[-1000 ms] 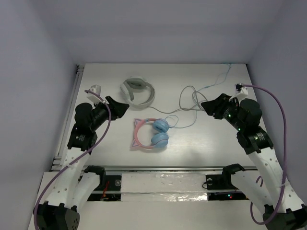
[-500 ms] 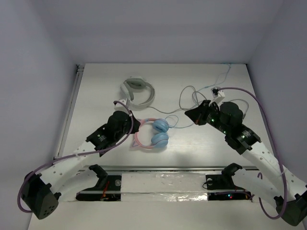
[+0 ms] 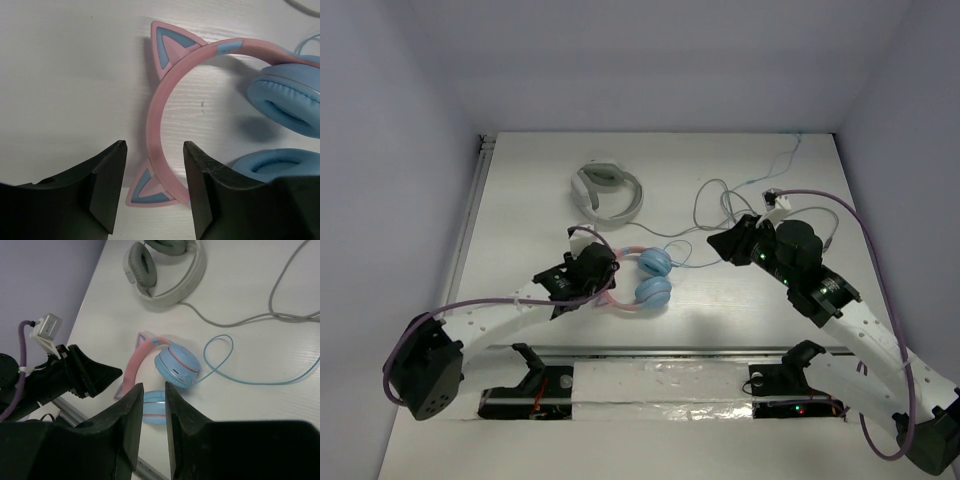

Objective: Wrap the headphones

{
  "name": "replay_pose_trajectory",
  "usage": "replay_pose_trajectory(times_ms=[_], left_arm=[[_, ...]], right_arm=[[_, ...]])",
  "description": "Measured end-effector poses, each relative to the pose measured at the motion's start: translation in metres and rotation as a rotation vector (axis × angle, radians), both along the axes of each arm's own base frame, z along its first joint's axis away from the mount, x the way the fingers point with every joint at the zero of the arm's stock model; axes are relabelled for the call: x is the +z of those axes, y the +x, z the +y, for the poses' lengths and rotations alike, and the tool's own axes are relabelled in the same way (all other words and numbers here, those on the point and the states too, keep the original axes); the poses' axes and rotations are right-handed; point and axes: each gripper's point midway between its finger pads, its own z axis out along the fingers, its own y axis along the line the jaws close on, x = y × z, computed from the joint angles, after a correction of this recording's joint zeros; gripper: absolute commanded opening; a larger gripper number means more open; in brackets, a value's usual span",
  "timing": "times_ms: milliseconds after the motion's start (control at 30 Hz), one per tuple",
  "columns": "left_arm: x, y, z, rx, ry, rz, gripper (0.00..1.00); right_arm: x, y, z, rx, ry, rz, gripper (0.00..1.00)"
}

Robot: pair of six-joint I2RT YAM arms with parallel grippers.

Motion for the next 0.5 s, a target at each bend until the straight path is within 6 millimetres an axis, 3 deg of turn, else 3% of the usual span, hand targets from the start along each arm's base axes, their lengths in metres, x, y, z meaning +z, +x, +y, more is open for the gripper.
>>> replay_pose_trajectory(times_ms=[300,500], left_arm=[[-0.048,0.0,0.006,0.011,0.139,0.101,0.49],[-0.056,0.006,0.002,0.002,0.15,0.096,0.49]], right_arm=[[-0.001,-0.002,0.0,0.006,0.006,-0.007,0.33],[0.0,-0.004,0.0,0.011,0.014,-0.017,0.33]])
